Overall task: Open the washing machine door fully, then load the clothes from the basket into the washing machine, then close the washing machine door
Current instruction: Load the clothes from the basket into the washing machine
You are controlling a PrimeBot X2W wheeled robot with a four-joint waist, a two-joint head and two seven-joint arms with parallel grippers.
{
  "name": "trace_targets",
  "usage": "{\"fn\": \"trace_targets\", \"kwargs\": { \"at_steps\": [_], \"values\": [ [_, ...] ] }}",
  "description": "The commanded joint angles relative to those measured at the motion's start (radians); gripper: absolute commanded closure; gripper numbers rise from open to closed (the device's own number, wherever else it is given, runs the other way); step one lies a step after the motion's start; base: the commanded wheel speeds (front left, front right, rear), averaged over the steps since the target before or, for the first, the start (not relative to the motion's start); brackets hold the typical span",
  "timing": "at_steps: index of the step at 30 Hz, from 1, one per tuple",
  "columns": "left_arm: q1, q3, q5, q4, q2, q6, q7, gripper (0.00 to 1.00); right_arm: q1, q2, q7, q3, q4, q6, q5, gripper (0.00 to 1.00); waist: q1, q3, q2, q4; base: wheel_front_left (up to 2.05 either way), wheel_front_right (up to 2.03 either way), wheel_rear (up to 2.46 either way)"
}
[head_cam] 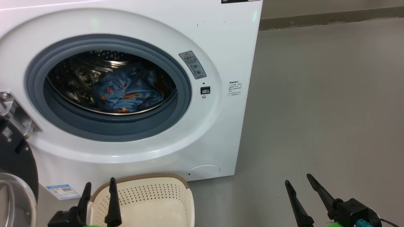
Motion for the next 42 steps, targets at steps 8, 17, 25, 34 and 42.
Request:
{"fn": "trace_targets", "kwargs": {
  "at_steps": [8,17,25,34,42],
  "values": [
    [0.015,0.029,-0.036,0.009,0.015,-0.014,-0.006,0.0,0.008,-0.015,-0.005,0.027,-0.019,0.002,-0.007,0.0,0.0,-0.017,0.0,-0.015,0.0,0.0,0.0],
    [0.024,0.015,0.006,-0.013,0.015,-0.042,-0.006,0.0,0.012,-0.013,-0.005,0.021,-0.021,0.002,-0.009,0.0,0.0,-0.017,0.0,-0.02,0.0,0.0,0.0],
    [0.033,0.028,-0.005,-0.025,0.015,-0.028,-0.006,0.0,0.015,-0.009,-0.005,0.019,-0.022,0.002,-0.009,0.0,0.0,-0.018,0.0,-0.019,0.0,0.0,0.0],
    [0.034,0.027,-0.004,-0.024,0.015,-0.021,-0.006,0.0,0.014,-0.007,-0.005,0.018,-0.024,0.002,-0.009,0.0,0.0,-0.016,0.0,-0.016,0.0,0.0,0.0],
    [0.032,0.026,-0.002,-0.026,0.015,-0.017,-0.006,0.0,0.012,-0.007,-0.005,0.018,-0.023,0.002,-0.009,0.0,0.0,-0.014,0.0,-0.014,0.0,0.0,0.0]
  ]
}}
